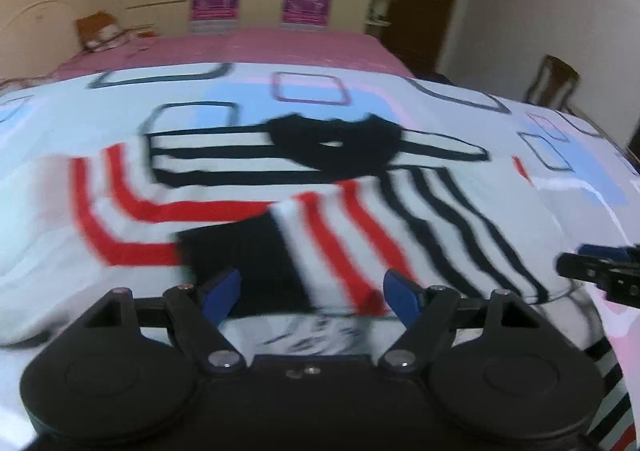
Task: Fold small clothes
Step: 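Move the left gripper to the other black cuff and grasp it, then lift the cuff with the left gripper and fold it across the body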
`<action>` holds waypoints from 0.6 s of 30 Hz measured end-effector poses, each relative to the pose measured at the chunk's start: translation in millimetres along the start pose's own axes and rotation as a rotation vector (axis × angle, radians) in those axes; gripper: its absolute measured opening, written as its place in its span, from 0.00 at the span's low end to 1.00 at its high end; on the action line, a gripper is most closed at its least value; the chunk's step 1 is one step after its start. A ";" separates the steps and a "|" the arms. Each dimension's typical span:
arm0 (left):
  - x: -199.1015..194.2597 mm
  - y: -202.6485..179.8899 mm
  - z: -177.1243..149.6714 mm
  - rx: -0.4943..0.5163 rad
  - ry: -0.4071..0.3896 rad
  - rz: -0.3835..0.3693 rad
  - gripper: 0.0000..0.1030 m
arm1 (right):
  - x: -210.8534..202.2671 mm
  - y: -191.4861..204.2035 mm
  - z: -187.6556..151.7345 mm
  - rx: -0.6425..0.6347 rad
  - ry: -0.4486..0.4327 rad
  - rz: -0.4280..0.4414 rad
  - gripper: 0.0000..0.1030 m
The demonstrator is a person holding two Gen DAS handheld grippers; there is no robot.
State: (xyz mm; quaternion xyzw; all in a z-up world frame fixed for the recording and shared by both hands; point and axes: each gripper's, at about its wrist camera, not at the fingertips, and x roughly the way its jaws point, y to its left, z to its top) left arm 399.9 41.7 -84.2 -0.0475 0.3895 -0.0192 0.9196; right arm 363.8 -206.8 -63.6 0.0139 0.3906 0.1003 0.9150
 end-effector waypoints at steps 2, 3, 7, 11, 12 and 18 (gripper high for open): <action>-11.3 16.6 -0.8 -0.013 -0.003 0.039 0.78 | -3.1 4.0 -0.2 0.024 0.013 0.015 0.43; -17.3 25.4 -2.1 -0.021 -0.008 0.060 0.79 | -2.4 6.1 -1.0 0.029 0.019 0.022 0.43; -44.5 70.7 -7.3 -0.086 -0.043 0.150 0.87 | -6.1 18.2 -2.1 0.028 0.037 0.044 0.43; -76.7 146.2 -24.5 -0.269 -0.095 0.226 0.69 | 3.8 35.3 1.2 0.012 0.053 0.061 0.43; -82.9 167.3 -30.2 -0.326 -0.098 0.250 0.67 | 6.6 39.0 2.1 0.014 0.059 0.069 0.43; -116.4 290.2 -66.7 -0.666 -0.141 0.375 0.56 | 22.0 65.3 12.4 0.007 0.066 0.078 0.43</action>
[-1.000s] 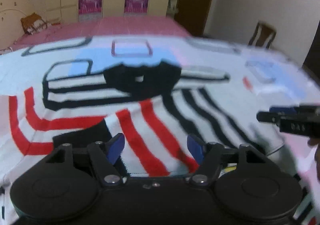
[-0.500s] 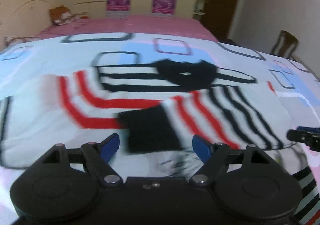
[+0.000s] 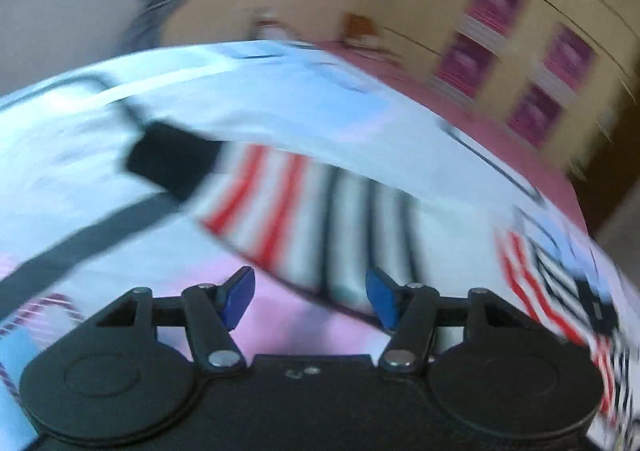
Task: Fold small clothes
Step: 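Lift the cuff with the left gripper and fold it across the body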
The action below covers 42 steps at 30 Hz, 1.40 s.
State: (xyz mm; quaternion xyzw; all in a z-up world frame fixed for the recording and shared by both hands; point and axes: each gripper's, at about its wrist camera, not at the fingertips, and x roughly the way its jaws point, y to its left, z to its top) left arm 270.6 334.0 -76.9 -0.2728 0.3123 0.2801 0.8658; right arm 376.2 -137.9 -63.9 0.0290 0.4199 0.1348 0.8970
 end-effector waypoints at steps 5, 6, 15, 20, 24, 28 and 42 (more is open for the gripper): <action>26.8 55.3 23.0 -0.227 -0.029 -0.052 0.49 | 8.3 15.8 6.2 0.023 0.005 -0.003 0.43; 32.0 61.2 26.3 -0.260 -0.043 -0.069 0.49 | 9.4 17.8 7.5 0.023 0.004 -0.008 0.43; 52.5 64.8 44.6 -0.325 -0.084 -0.118 0.05 | 8.0 4.7 17.6 0.080 0.001 -0.062 0.43; 43.3 0.4 44.6 -0.195 -0.088 -0.245 0.05 | 2.4 -12.9 16.4 0.119 -0.012 -0.083 0.43; 26.4 -81.8 28.7 -0.028 -0.052 -0.372 0.05 | 0.5 -26.9 15.8 0.151 -0.024 -0.082 0.43; 11.6 -166.4 -4.8 0.157 0.007 -0.463 0.05 | -7.2 -40.3 13.3 0.174 -0.041 -0.064 0.43; -10.5 -360.5 -150.1 0.727 0.124 -0.553 0.05 | -64.8 -126.4 -13.7 0.302 -0.101 -0.059 0.43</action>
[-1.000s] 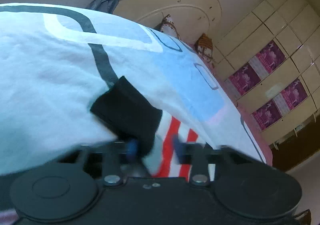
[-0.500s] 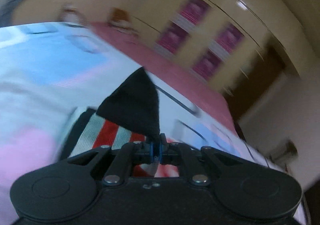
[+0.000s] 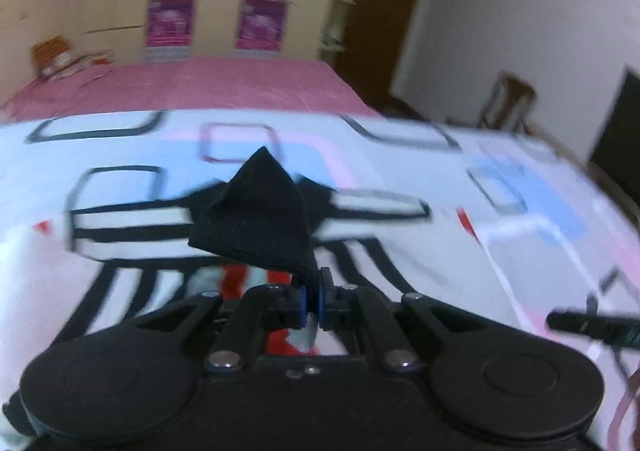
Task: Fold small clothes
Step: 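Lift the cuff with the left gripper and fold it across the body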
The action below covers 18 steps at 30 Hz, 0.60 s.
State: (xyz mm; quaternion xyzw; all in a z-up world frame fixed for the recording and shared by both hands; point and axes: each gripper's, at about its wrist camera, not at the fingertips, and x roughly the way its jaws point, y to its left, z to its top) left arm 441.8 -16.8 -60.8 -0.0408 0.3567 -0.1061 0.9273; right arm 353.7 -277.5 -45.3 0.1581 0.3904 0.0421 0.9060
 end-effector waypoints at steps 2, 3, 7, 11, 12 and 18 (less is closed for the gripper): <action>20.4 -17.5 -7.7 0.076 0.065 0.002 0.07 | -7.2 -12.4 -2.9 0.016 0.008 0.002 0.43; 27.6 -26.6 -13.2 0.103 0.100 -0.011 0.09 | -9.8 -17.7 -3.4 0.019 0.015 0.008 0.43; 33.5 -55.3 -32.0 0.164 0.105 -0.075 0.67 | -20.9 -35.6 -7.9 0.043 0.026 0.010 0.43; 14.3 -56.4 -36.6 0.143 0.057 -0.098 0.69 | -24.6 -40.2 -6.4 0.061 0.018 0.025 0.72; 2.1 -49.3 -36.0 0.117 0.033 -0.085 0.68 | -24.9 -38.3 -5.1 0.055 0.009 0.039 0.74; -70.3 34.4 -49.8 -0.067 -0.054 0.106 0.57 | 0.6 -4.3 2.2 0.029 0.048 0.172 0.73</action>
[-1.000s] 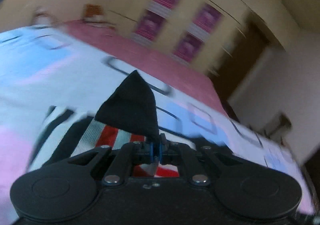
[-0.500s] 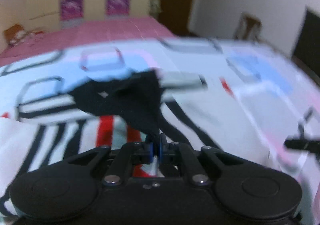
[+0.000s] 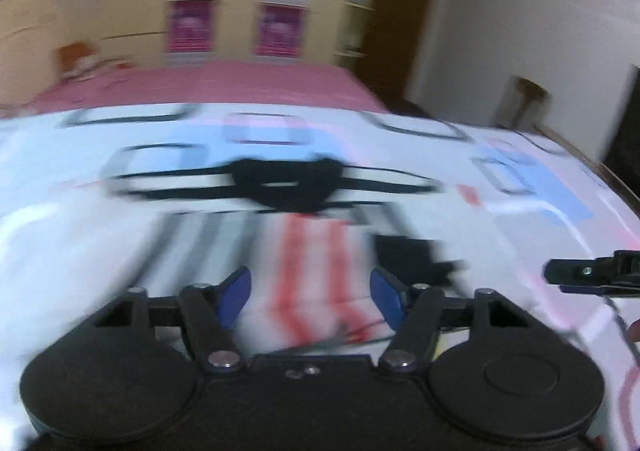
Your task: Fold small clothes
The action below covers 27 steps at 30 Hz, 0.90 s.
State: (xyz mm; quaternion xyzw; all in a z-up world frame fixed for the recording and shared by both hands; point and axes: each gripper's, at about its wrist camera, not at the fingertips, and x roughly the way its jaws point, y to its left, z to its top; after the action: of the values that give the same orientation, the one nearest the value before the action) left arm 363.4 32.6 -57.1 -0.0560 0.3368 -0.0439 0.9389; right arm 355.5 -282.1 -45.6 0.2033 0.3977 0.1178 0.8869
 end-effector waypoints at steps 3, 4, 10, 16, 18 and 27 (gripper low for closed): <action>-33.5 52.9 -16.3 -0.025 0.008 0.111 0.52 | 24.4 14.1 -0.2 0.027 0.047 0.059 0.73; -41.7 68.0 -21.9 -0.028 0.021 0.143 0.49 | 30.8 17.3 -0.1 0.044 0.056 0.072 0.73; -42.7 116.0 -33.4 -0.041 0.081 0.243 0.43 | 66.6 25.2 3.5 0.160 0.120 0.115 0.68; -10.2 123.3 -19.3 0.022 0.089 0.225 0.32 | 91.8 30.3 8.8 0.240 0.165 0.108 0.52; -11.2 132.2 -16.9 -0.032 0.075 0.192 0.29 | 97.6 35.5 11.5 0.231 0.189 0.099 0.36; -19.4 156.8 -25.0 -0.138 0.012 0.100 0.21 | 61.0 89.8 16.2 -0.008 -0.009 0.134 0.03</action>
State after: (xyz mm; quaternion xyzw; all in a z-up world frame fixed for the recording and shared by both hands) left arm 339.5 188.3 -85.2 -0.1034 0.3470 0.0263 0.9318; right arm 403.5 -183.9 -35.3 0.2262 0.3789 0.1777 0.8796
